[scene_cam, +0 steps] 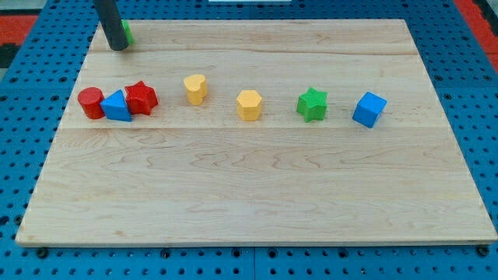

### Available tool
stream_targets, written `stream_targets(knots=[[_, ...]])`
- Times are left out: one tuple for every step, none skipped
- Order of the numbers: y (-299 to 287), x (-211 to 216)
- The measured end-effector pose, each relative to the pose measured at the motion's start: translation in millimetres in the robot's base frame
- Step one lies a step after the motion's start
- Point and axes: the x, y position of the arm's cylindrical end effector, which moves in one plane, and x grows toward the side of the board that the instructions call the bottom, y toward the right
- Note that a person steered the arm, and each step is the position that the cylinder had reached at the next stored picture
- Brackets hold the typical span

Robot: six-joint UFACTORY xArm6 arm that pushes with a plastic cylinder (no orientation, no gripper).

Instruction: Push the red star to the top center

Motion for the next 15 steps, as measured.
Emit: stream_targets(knots=[[0,0],[1,0],[6,0],[39,6],[89,9],[130,23],[130,40],[130,52],[130,58],[130,59],[114,63],[61,63],[46,89],[41,126],[48,154]])
